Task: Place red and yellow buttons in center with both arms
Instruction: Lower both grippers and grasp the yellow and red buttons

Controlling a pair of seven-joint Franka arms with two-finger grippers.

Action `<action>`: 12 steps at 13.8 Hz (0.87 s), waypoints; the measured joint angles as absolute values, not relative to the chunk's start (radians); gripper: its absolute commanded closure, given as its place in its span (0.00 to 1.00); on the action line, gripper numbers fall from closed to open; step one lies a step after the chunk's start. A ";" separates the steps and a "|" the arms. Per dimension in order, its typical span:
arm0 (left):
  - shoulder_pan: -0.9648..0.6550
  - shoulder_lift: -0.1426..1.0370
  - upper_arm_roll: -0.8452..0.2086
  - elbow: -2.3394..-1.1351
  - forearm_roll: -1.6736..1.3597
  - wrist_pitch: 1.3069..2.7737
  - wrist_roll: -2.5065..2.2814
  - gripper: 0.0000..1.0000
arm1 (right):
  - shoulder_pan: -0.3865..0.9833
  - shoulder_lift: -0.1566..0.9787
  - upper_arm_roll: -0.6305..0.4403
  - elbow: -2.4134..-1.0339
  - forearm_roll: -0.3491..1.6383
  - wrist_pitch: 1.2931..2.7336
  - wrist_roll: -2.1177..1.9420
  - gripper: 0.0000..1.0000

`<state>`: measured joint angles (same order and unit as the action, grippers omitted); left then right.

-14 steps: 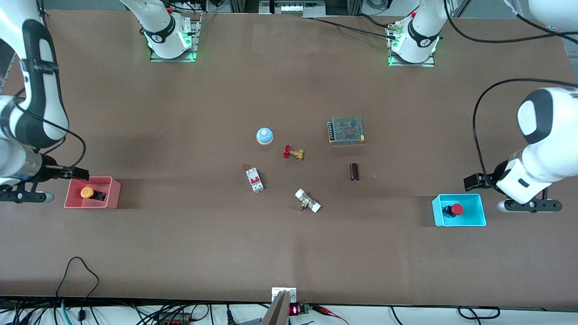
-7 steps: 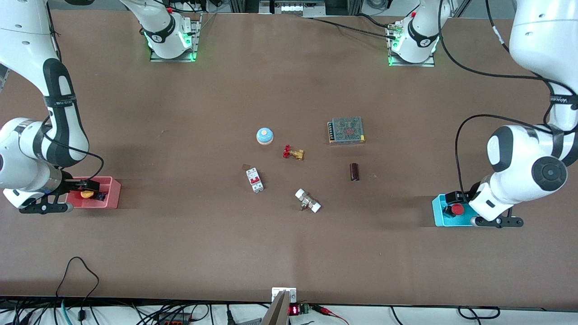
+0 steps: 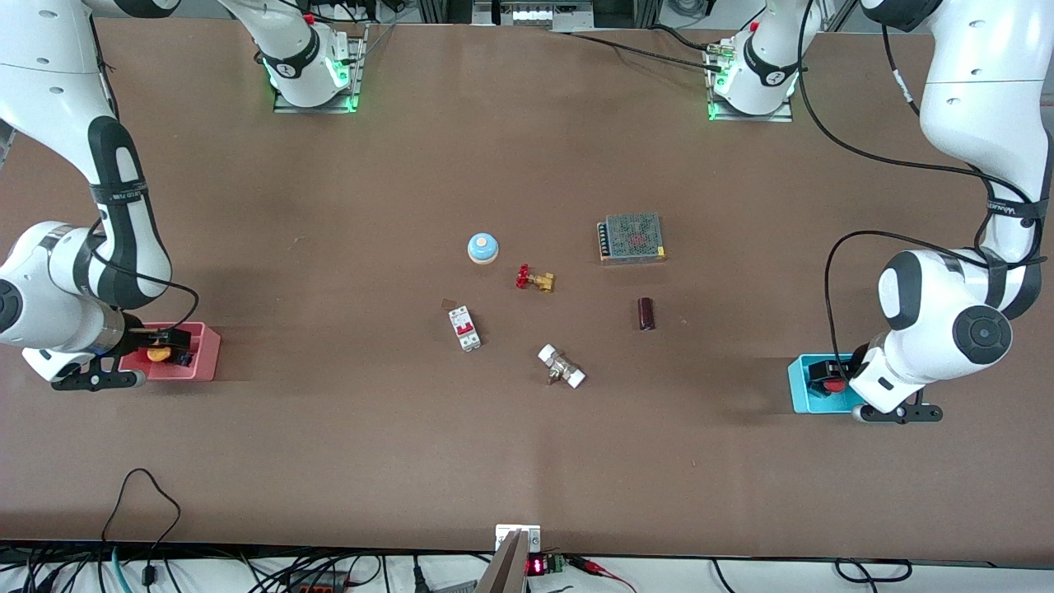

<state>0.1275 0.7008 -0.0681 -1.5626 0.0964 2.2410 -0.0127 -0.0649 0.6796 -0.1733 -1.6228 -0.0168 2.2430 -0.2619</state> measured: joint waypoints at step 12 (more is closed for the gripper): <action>0.121 0.702 -0.069 -1.523 0.096 2.243 -0.014 0.90 | -0.082 0.718 -0.169 -1.615 -0.016 2.302 -0.295 0.03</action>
